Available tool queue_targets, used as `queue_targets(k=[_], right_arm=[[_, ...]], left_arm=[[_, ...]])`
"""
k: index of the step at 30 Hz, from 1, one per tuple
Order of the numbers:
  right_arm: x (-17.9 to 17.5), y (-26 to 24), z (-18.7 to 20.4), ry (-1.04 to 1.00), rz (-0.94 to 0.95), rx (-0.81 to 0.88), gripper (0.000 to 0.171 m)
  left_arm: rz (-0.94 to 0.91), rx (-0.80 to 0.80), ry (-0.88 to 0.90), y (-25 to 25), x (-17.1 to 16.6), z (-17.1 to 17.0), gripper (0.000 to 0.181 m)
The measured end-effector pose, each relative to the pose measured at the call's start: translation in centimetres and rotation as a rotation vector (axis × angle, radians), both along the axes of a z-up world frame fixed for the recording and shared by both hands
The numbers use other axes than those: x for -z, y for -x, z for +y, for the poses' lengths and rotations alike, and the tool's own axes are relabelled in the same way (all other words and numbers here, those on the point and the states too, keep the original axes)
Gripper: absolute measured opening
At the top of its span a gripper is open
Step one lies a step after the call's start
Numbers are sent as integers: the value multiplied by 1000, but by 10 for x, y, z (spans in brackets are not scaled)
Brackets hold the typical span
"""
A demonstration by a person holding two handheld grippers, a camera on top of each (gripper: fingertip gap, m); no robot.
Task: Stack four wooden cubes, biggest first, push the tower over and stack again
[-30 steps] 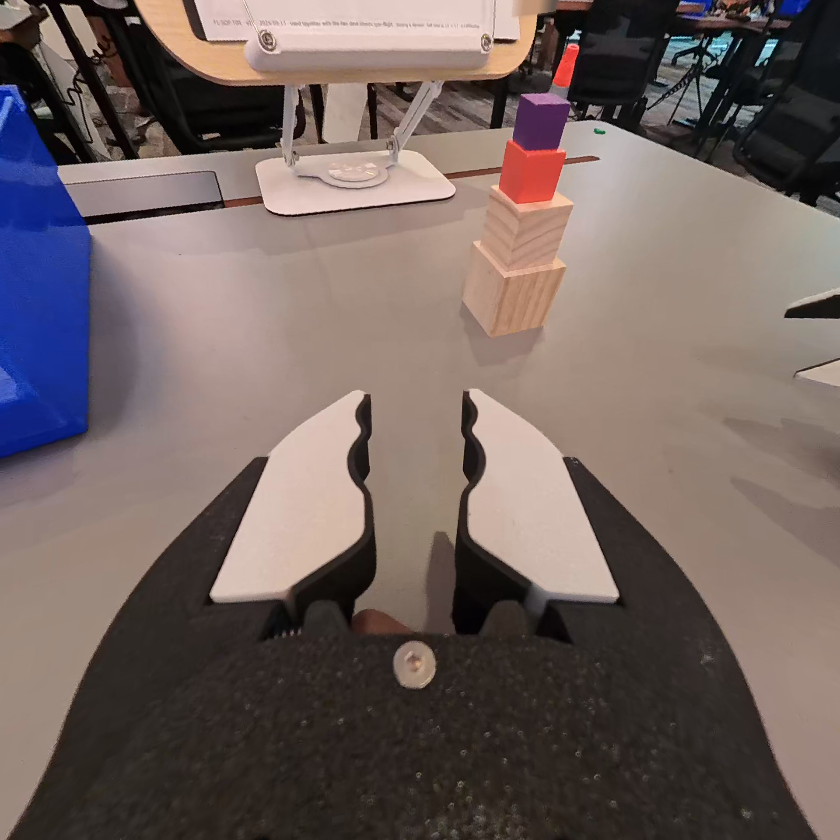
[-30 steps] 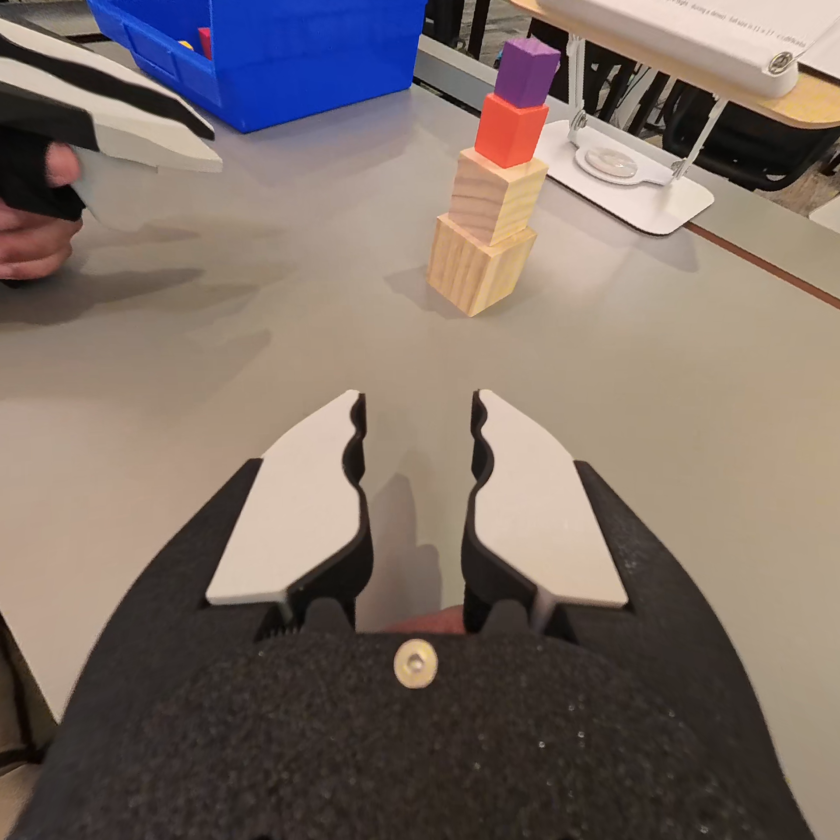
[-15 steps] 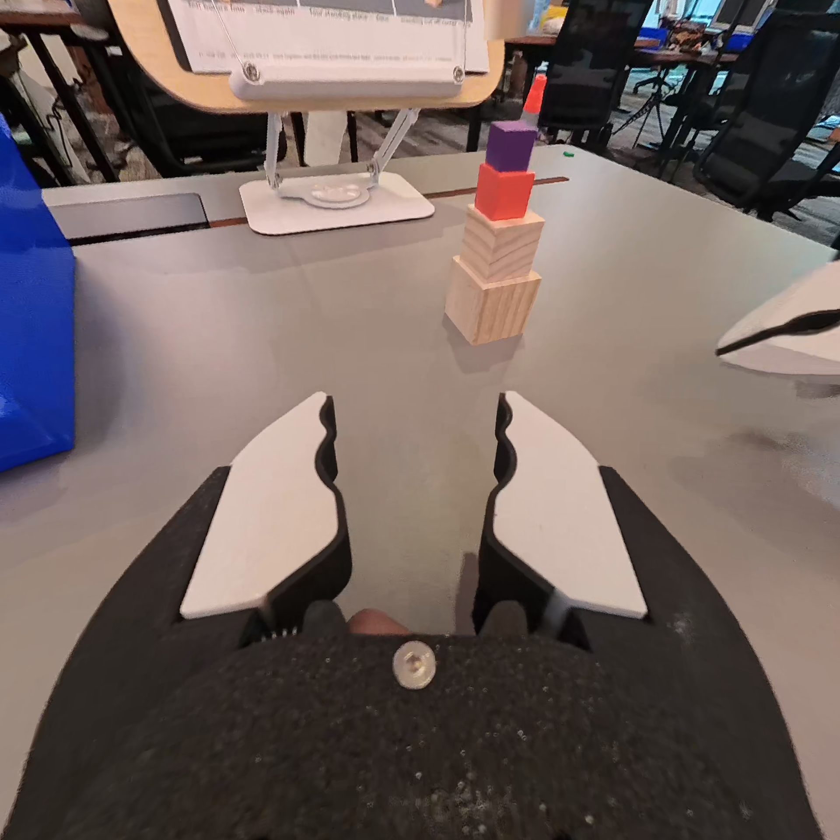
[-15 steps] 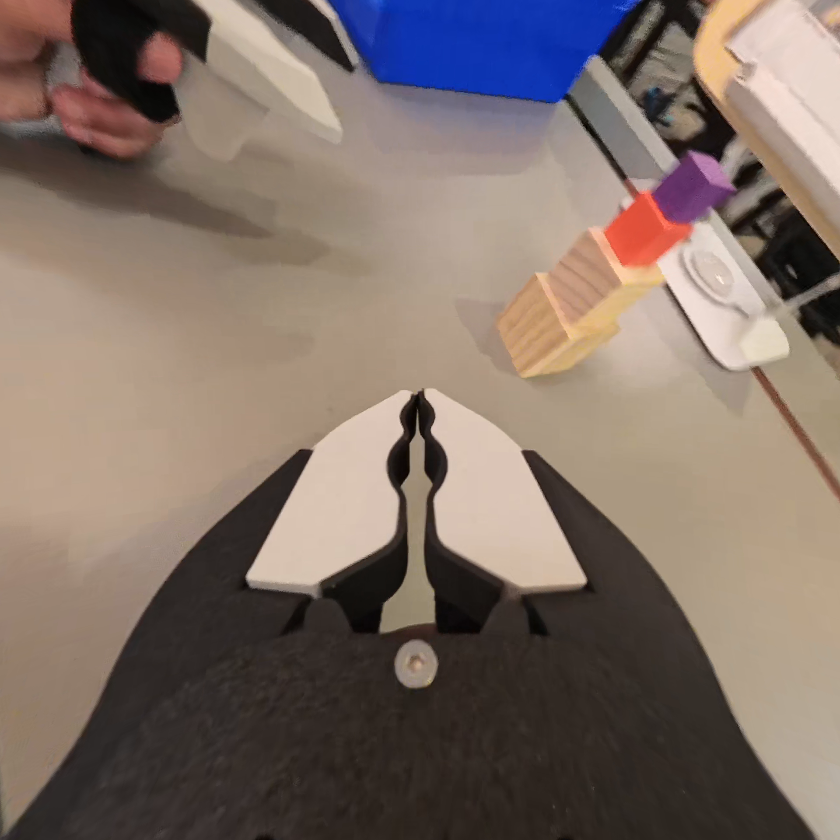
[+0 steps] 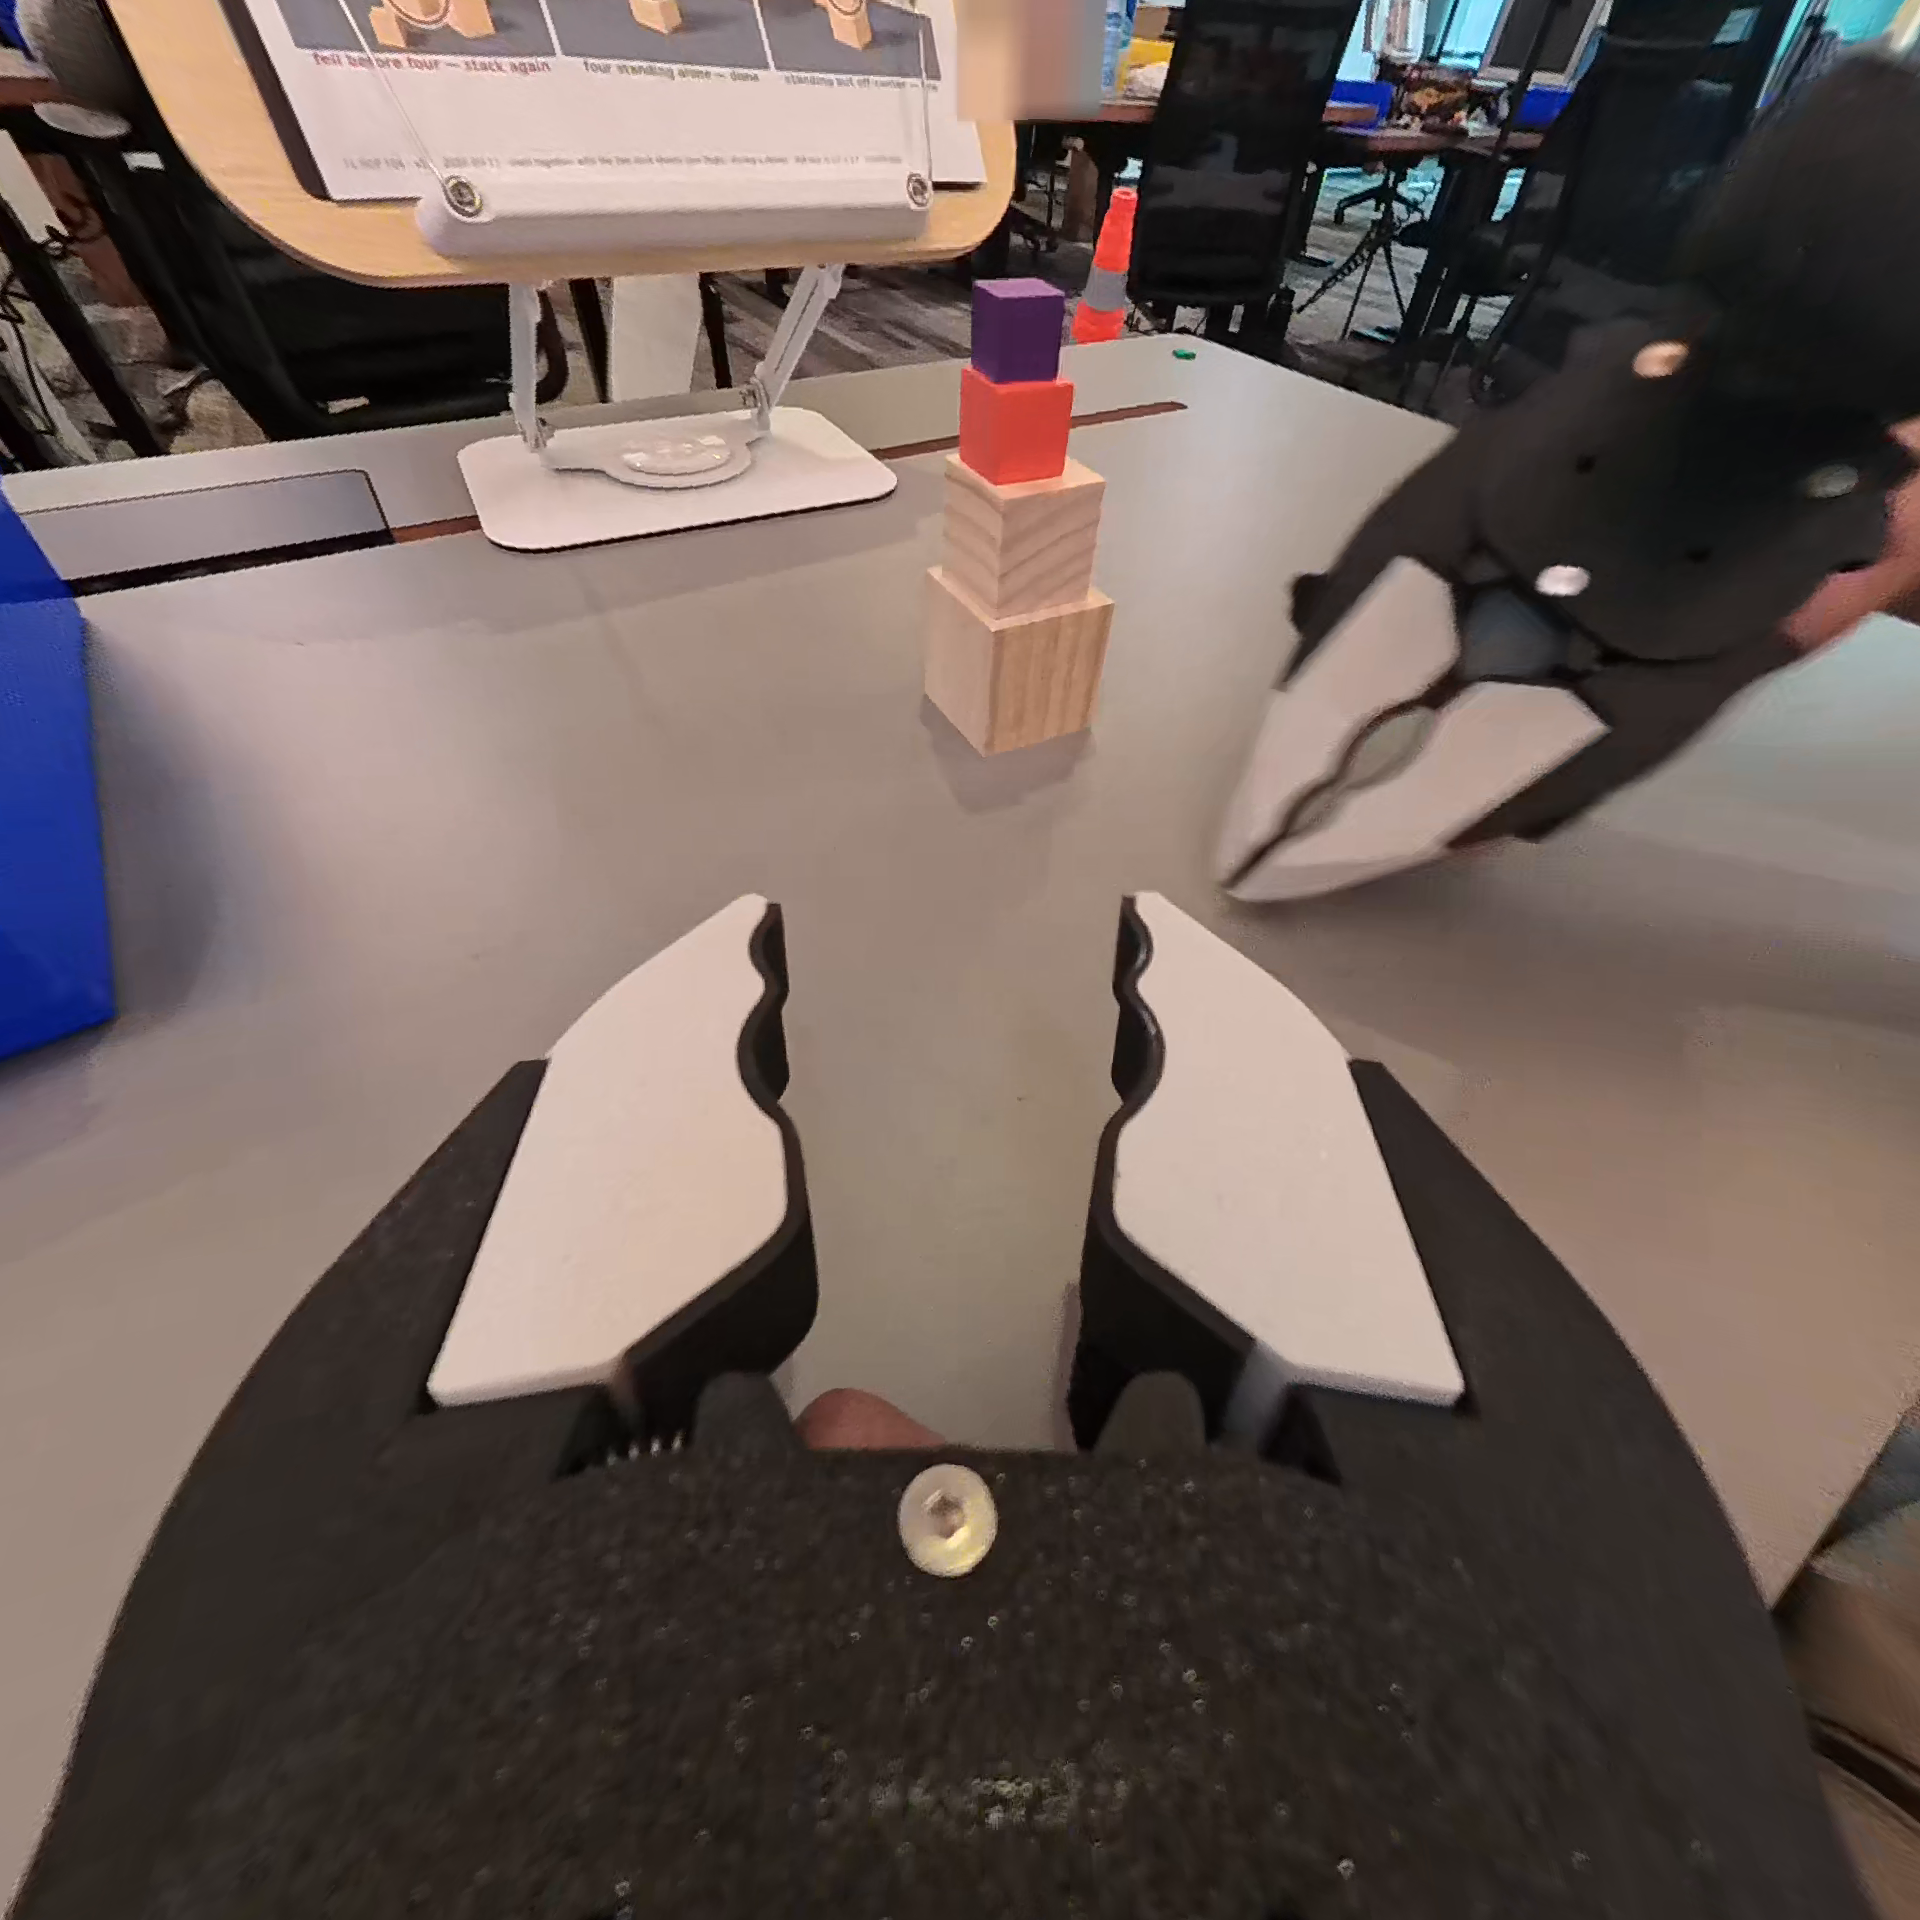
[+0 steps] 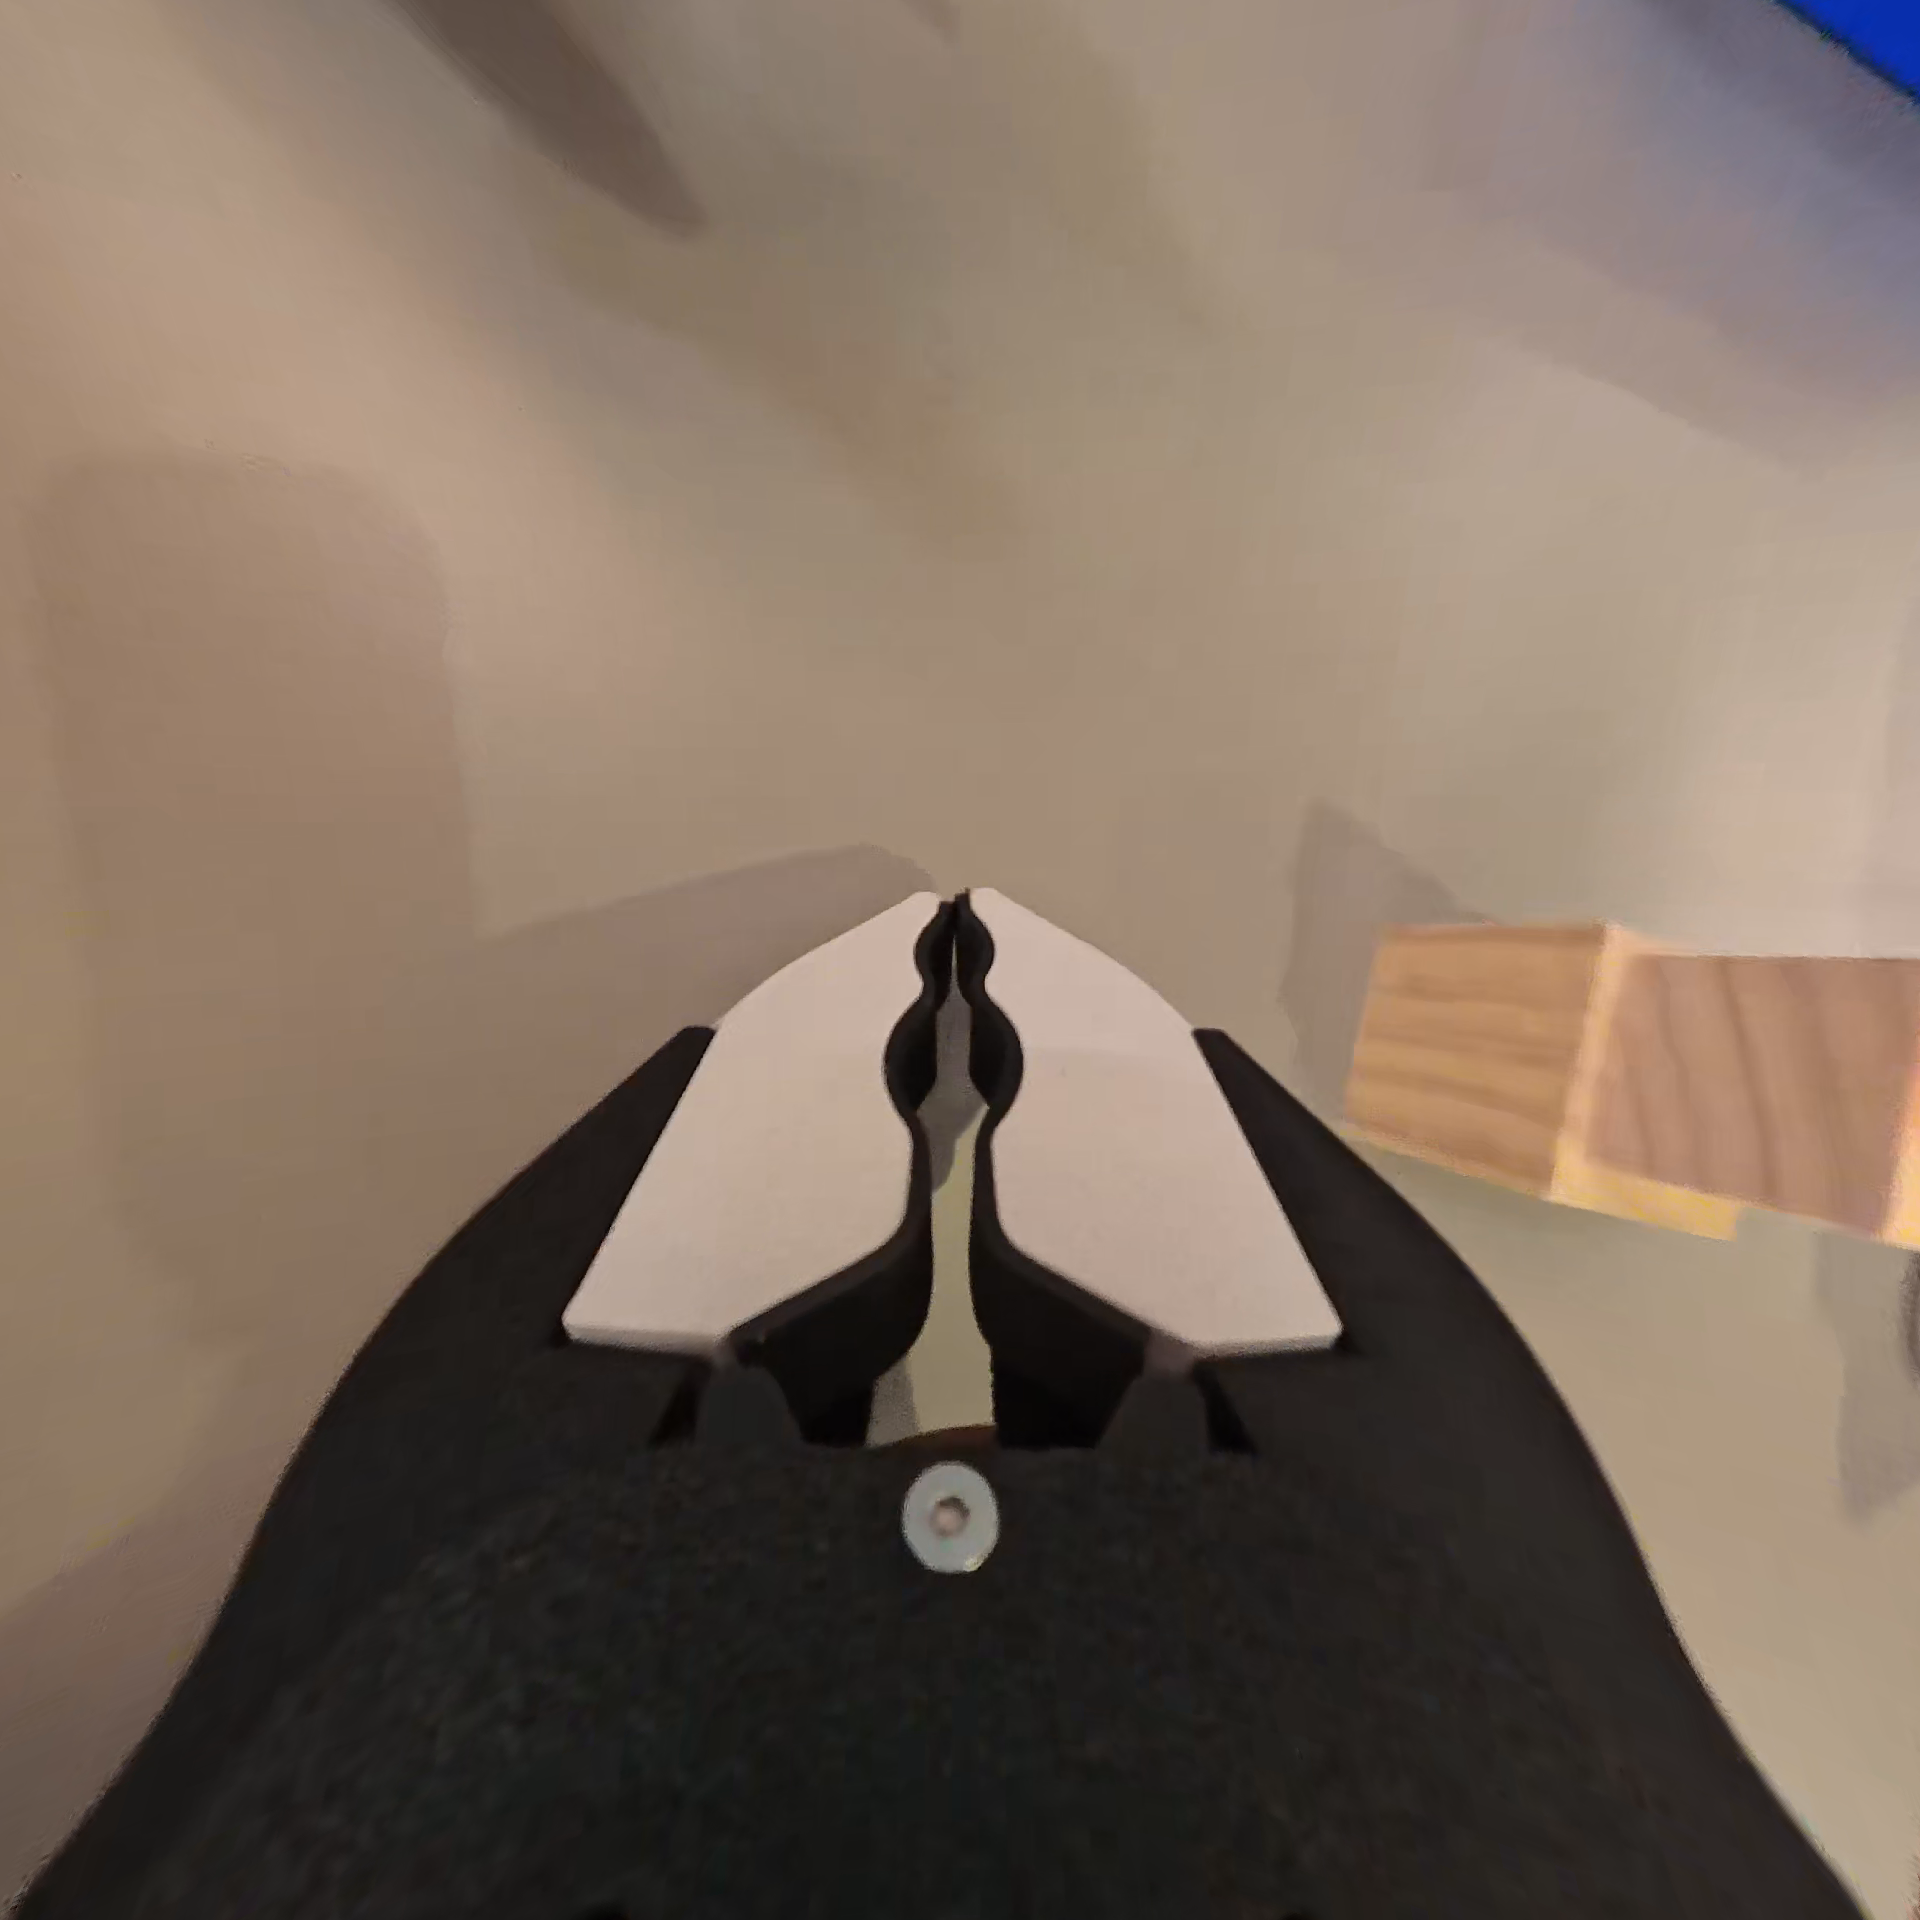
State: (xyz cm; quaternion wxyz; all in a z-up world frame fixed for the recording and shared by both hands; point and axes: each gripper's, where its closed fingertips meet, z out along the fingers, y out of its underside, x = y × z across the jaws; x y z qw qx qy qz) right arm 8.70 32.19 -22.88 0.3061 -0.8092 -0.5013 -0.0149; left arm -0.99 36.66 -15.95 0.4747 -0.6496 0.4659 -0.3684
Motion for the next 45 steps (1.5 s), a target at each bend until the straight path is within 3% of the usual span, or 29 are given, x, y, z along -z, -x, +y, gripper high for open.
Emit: queue_targets(k=[2, 3, 5, 9, 16, 21, 24, 27, 32, 45], right_arm=[[-3, -70, 62, -139, -160, 291, 0], [-8, -96, 84, -175, -109, 408, 0], [-20, -100, 94, -170, 43, 389, 0], [-48, -71, 53, -258, 33, 272, 0], [-55, -81, -21, -342, 62, 509, 0], [-67, -66, -52, -425, 237, 663, 34], [-71, -66, -61, -469, 398, 783, 43], [-65, -70, -70, -469, 467, 916, 66], [-67, -56, -72, -527, 602, 1020, 71], [-66, -50, -75, -621, 549, 1097, 77]], left_arm=[[5, 6, -14, -3, 0, -3, 60], [4, 13, -15, -4, 0, -5, 60], [10, 27, -11, -6, 1, -10, 60], [-16, 27, -25, -1, -3, -11, 60], [-21, -67, -16, 8, -3, 12, 69], [-7, -154, -87, 17, -7, 30, 77], [-6, -187, -83, 23, -8, 34, 79], [-45, -243, -109, 33, -12, 34, 81], [-105, -359, -156, 48, -21, 33, 75], [-46, -338, -2, 38, -8, 44, 75]])
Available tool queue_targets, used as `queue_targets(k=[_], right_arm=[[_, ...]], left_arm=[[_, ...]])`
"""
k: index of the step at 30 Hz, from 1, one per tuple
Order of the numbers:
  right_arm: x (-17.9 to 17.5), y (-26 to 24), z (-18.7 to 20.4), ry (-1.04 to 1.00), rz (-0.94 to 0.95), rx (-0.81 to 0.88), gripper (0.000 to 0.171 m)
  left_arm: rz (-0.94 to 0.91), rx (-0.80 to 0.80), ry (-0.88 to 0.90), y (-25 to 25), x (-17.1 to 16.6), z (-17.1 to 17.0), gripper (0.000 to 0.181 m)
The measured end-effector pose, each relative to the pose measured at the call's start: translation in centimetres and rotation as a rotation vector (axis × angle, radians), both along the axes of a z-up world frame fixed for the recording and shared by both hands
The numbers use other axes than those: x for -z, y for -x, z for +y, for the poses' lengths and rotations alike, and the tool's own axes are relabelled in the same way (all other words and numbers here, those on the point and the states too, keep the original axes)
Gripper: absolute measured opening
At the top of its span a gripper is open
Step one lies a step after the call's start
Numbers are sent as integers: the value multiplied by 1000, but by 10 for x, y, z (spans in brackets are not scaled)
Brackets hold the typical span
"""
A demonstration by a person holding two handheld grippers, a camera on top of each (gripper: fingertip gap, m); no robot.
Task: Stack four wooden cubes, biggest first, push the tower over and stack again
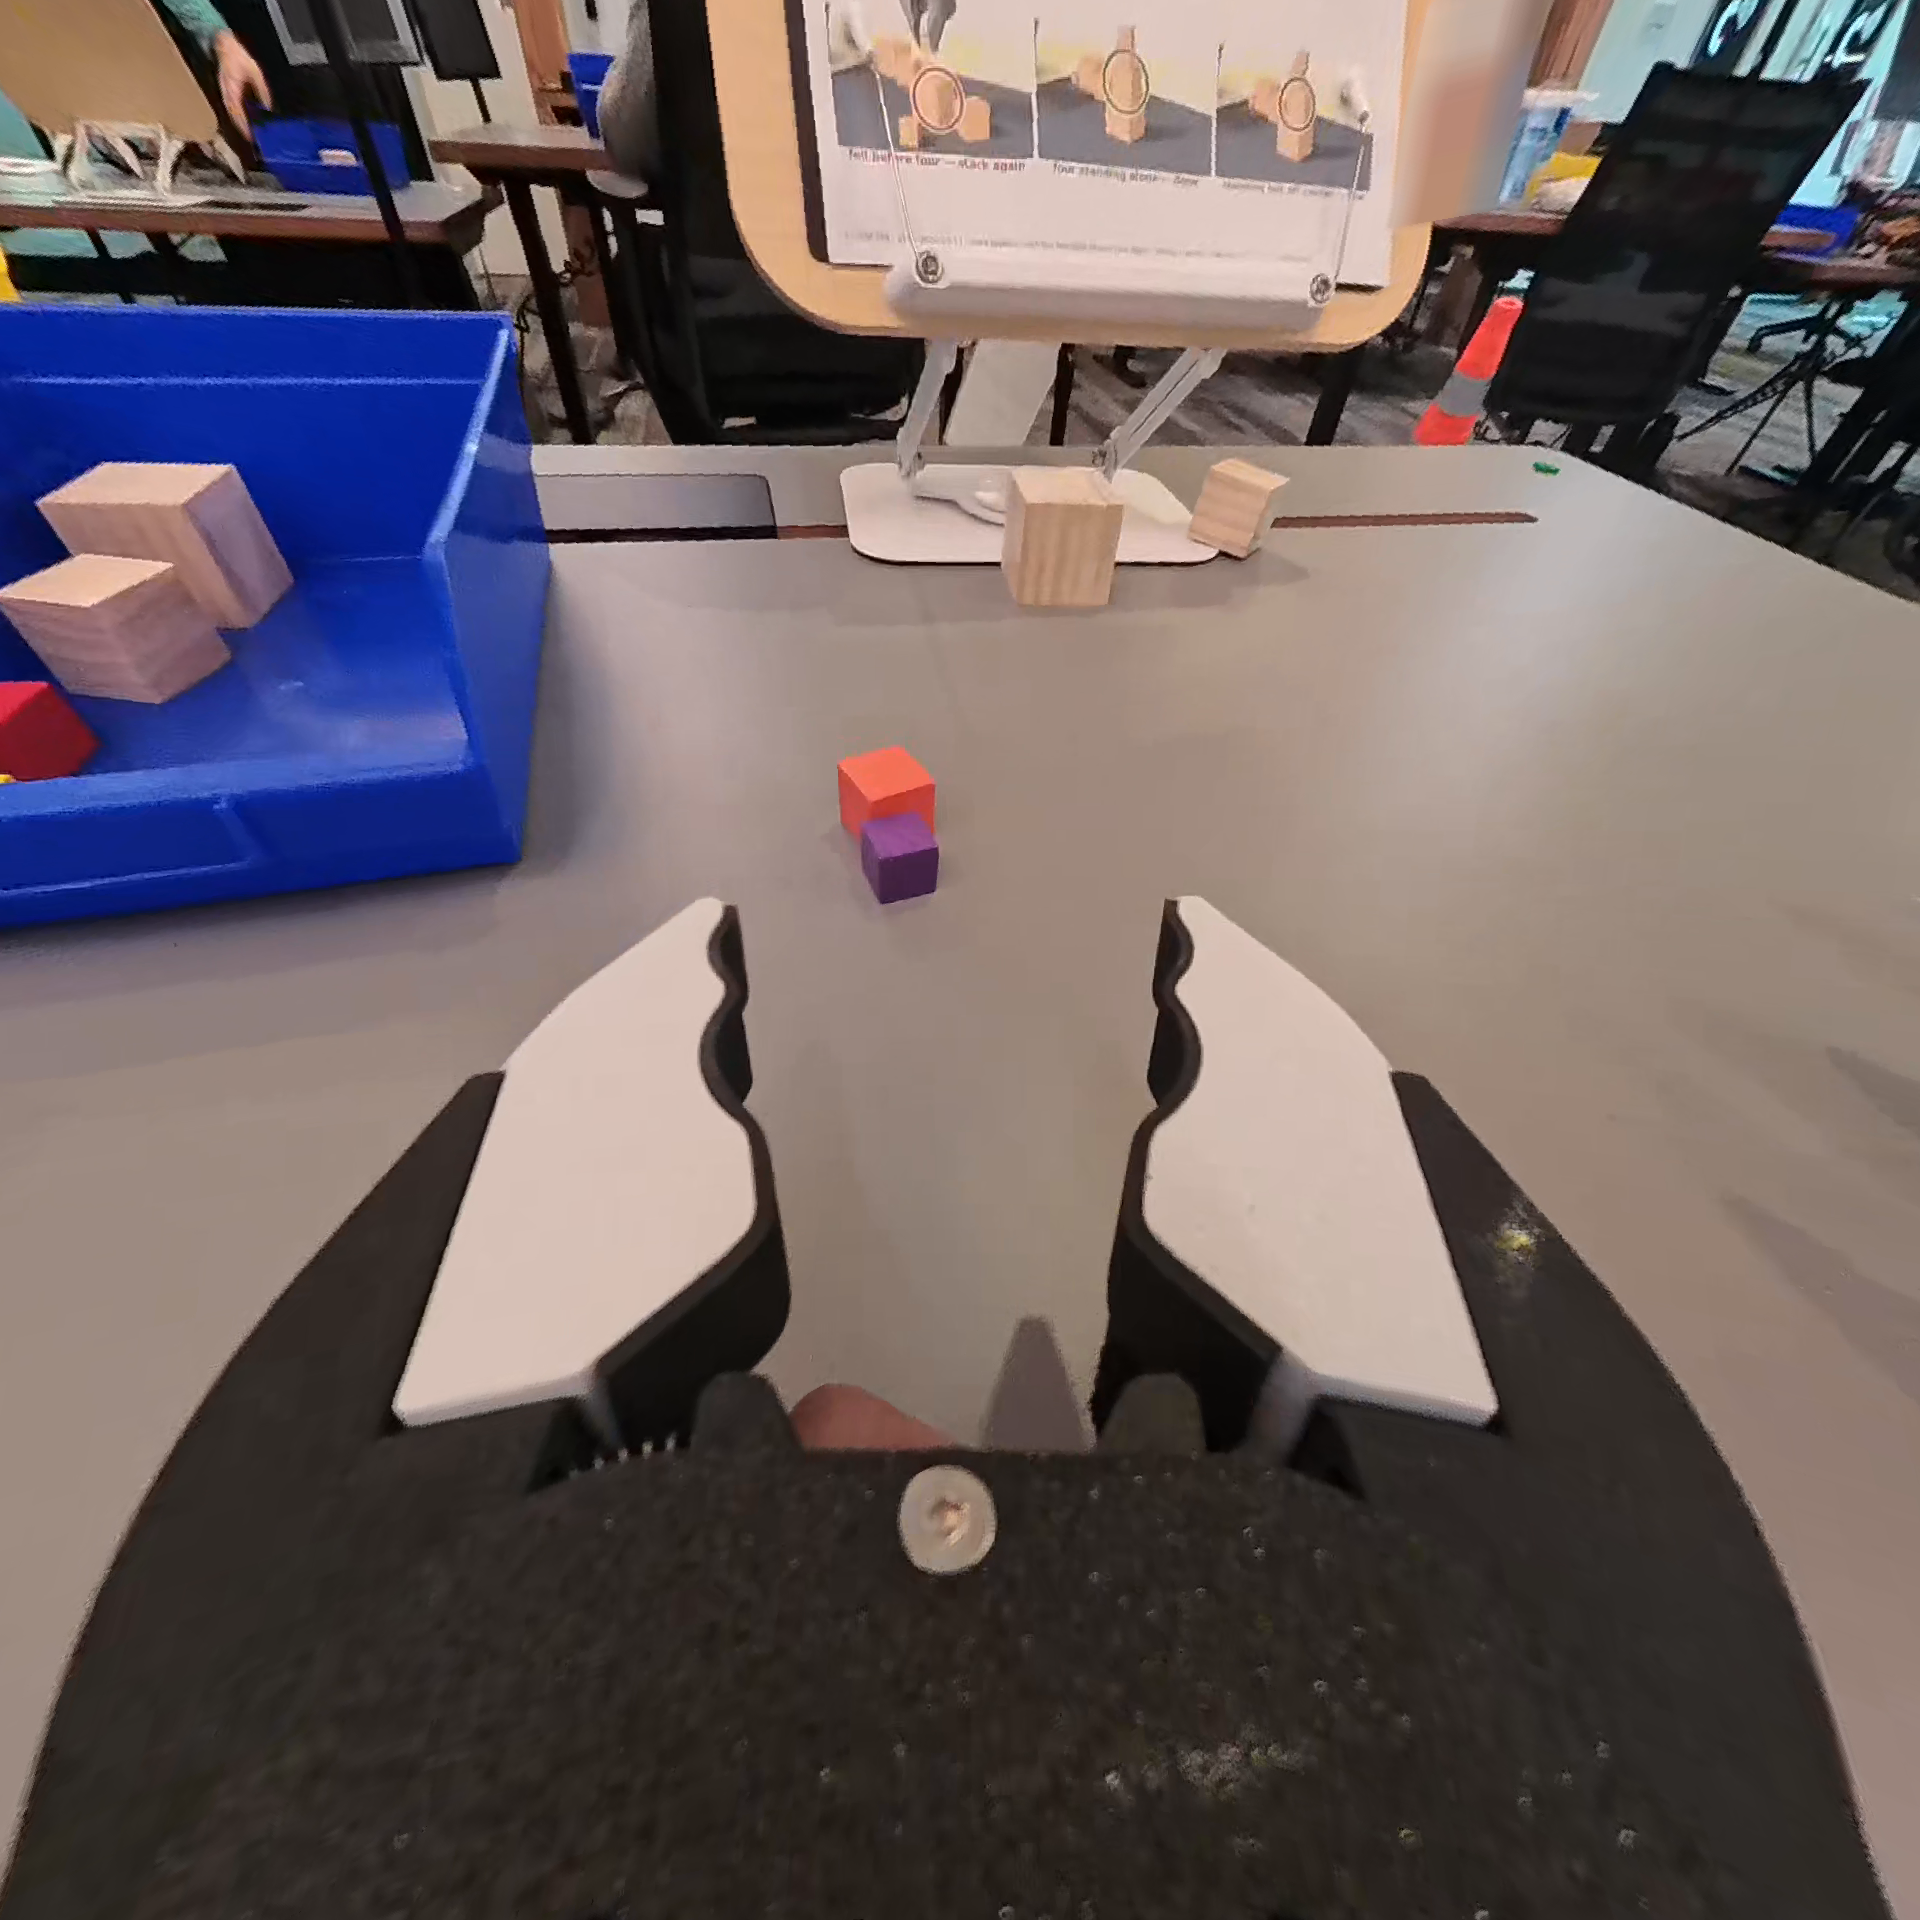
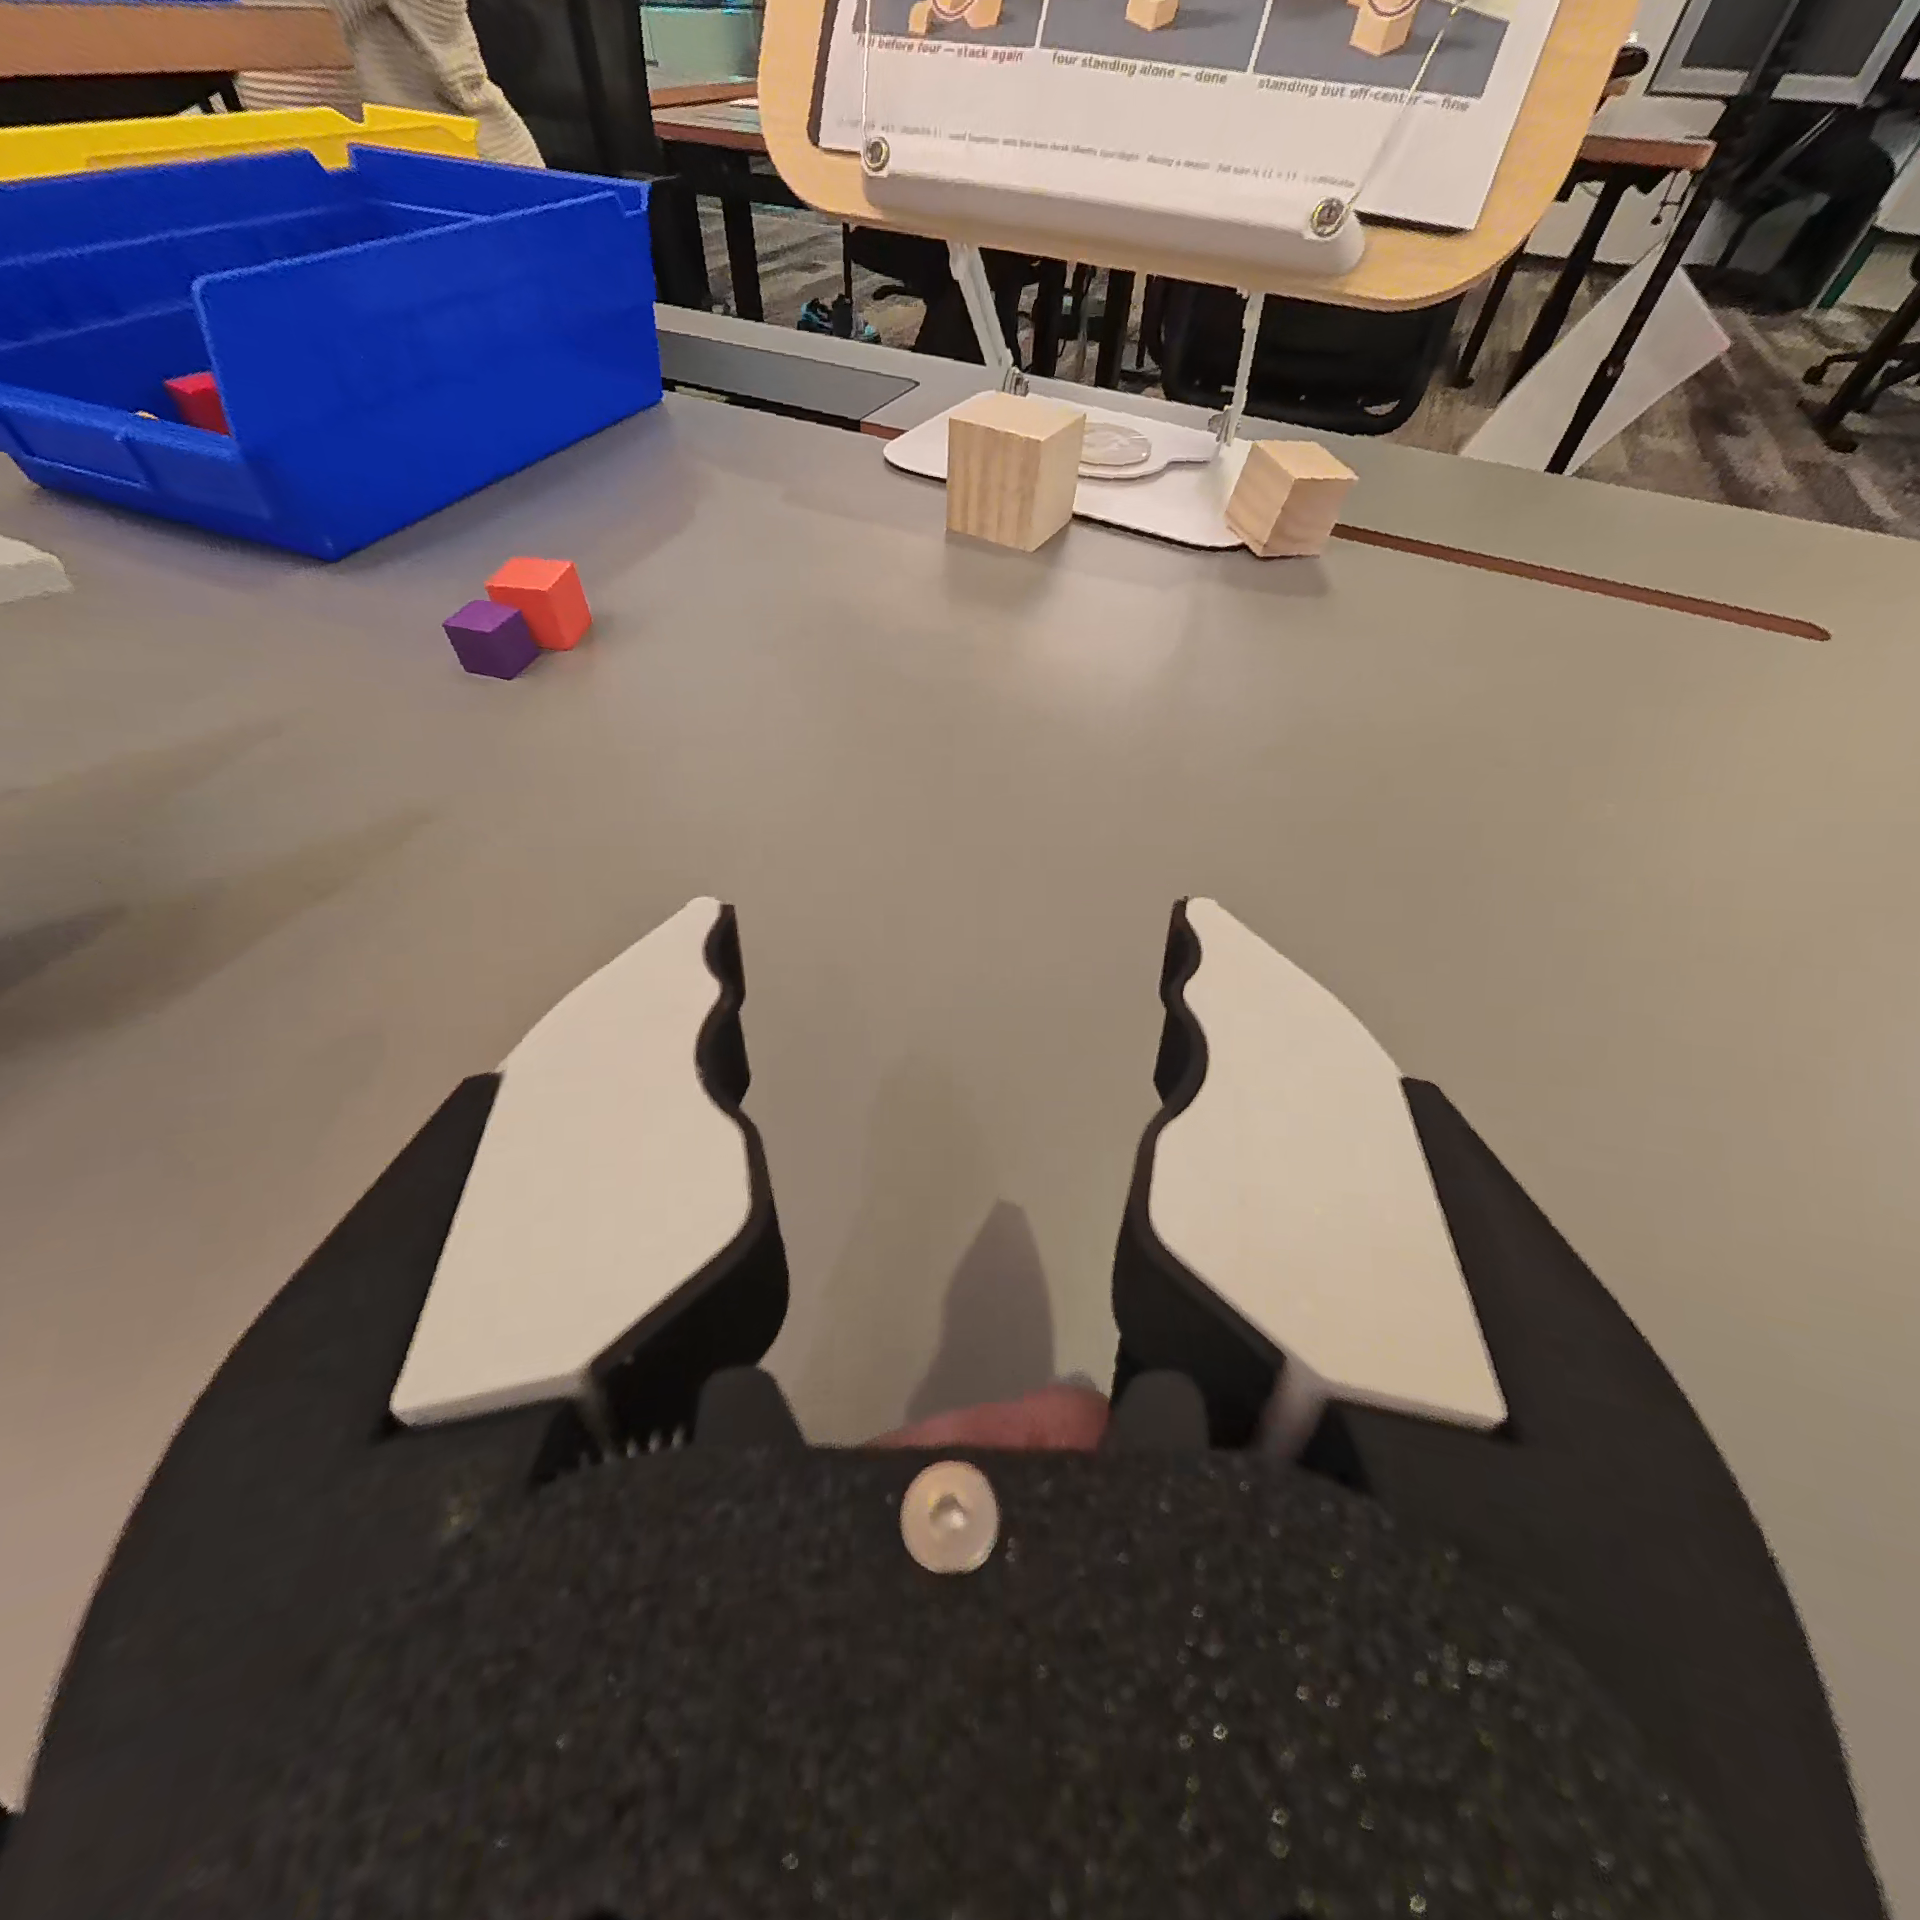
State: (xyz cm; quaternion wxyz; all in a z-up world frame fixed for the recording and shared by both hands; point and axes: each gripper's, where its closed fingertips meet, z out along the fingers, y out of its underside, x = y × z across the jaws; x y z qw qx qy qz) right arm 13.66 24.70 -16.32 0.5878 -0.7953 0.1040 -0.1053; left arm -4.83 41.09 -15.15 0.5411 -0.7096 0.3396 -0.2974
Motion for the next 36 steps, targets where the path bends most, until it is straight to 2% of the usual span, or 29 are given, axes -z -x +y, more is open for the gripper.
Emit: queue_targets(k=[18, 36], right_arm=[[-27, -13, -5, -47, -19, 27, 75], [-18, -16, -4, -7, -35, 18, 74]], left_arm=[[-36, 41, -58, 0, -9, -19, 69], [4, 73, -77, -8, -4, -24, 67]])
